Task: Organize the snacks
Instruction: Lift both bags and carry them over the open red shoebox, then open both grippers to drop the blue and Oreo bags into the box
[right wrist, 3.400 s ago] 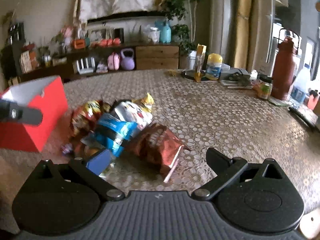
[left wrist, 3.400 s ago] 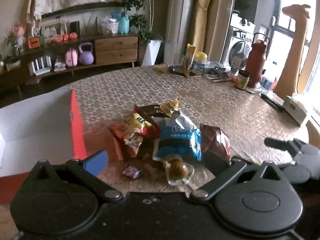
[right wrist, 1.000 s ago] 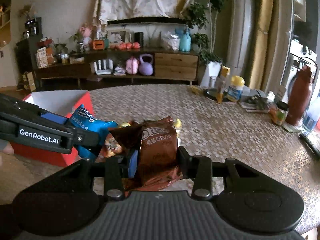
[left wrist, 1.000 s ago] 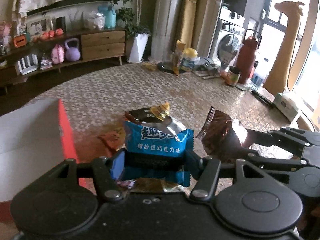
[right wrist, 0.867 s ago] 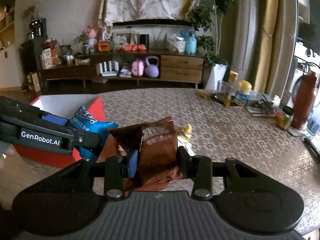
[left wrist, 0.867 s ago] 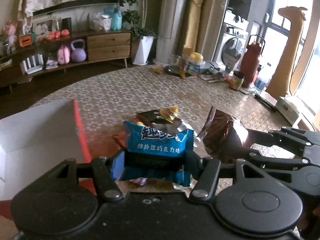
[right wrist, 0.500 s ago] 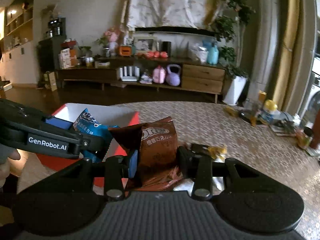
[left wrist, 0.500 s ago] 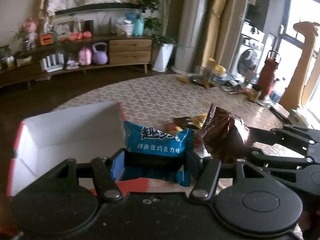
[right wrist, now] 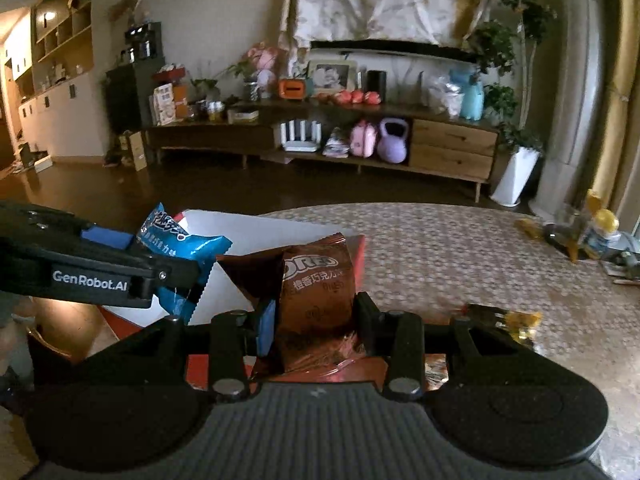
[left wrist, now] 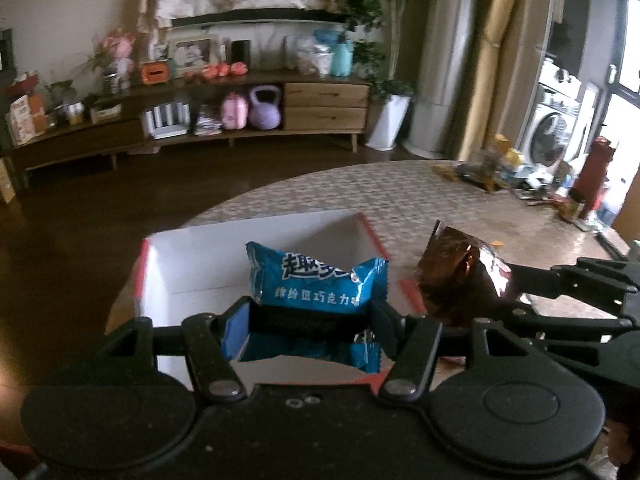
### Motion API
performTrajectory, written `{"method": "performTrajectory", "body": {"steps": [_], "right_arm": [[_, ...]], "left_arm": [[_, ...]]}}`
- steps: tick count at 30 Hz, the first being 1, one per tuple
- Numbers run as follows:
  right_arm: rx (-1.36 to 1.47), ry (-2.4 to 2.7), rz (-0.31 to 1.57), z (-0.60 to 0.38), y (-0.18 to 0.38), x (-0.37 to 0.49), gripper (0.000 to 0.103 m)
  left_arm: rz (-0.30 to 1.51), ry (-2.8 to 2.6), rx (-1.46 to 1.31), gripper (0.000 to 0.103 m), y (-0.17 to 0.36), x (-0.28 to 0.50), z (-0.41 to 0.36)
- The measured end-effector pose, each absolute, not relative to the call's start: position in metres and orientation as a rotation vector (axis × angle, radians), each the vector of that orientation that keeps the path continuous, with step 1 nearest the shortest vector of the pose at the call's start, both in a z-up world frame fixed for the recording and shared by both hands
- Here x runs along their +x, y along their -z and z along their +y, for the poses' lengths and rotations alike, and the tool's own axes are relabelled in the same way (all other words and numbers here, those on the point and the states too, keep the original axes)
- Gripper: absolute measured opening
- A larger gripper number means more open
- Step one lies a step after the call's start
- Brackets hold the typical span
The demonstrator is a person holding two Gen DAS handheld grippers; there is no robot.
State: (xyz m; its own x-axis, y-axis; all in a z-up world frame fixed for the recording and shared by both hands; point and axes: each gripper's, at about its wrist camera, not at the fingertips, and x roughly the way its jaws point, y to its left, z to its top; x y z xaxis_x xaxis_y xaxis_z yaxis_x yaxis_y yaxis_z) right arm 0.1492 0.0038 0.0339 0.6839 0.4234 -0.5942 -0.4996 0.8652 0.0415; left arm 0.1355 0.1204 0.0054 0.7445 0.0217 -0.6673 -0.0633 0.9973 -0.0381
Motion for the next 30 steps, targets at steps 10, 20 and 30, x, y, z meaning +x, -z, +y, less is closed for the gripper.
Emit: {"method": "performTrajectory", "body": {"steps": [10, 20, 30], "right_arm": [[-0.186, -0.561, 0.704, 0.061, -0.006, 0.172, 0.041], [-0.236, -0.570, 0.780, 0.091, 0.025, 0.190, 0.041], [-0.272, -0.565, 0.826, 0.102, 0.044, 0.192, 0.041]], "left_arm": [[0.790, -0.150, -0.054, 0.061, 0.020, 0.153, 0.170], [0.858, -0.178, -0.026, 0.061, 0.048, 0.173, 0.184], [0.946, -0.164, 0.035, 0.061, 0.072, 0.180, 0.179]]}}
